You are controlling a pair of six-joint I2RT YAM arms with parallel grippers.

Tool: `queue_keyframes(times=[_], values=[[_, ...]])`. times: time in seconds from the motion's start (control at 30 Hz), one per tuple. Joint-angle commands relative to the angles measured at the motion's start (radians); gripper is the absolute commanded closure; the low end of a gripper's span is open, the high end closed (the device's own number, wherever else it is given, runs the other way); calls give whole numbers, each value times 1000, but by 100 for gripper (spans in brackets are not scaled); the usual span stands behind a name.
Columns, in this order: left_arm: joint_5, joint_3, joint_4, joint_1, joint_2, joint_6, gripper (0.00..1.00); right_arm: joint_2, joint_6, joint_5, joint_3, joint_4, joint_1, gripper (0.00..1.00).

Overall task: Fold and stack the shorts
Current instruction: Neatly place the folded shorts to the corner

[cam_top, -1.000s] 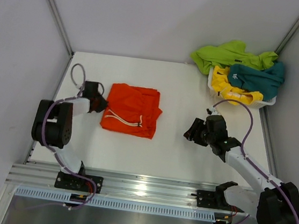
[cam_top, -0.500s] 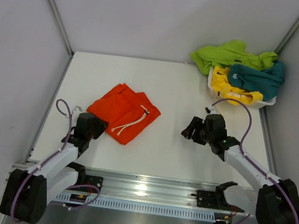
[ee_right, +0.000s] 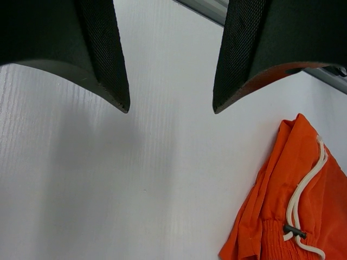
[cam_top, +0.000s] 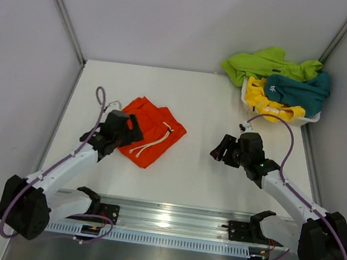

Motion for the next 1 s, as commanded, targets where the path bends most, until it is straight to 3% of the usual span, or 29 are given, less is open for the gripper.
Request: queue_keyframes(times=[0.0, 0.07, 0.13, 0.47, 0.6, 0.7, 0.9, 0.97], values=[[-120, 146, -40, -166, 104, 206, 1, -12, 2, -18, 17, 12, 2, 35], [-157, 210, -38, -264, 198, 295, 1, -18, 2, -19, 17, 12, 0, 34], [-185, 258, -48, -292, 275, 335, 1, -24, 4, -22, 16, 12, 0, 33], [-177, 336, -25, -323, 568, 375, 1, -29, -4, -35, 14, 14, -1, 32], [-185, 445, -52, -321, 690, 390, 1, -35, -4, -39, 11, 14, -1, 32], [-159, 522, -75, -301, 784, 389, 1, -41, -7, -39, 11, 8, -1, 32], [83, 554, 17, -121, 887, 353, 1, -48, -16, -42, 14, -6, -3, 32], [104, 574, 17, -62, 907, 344, 1, -44, -21, -45, 19, -6, -4, 32]])
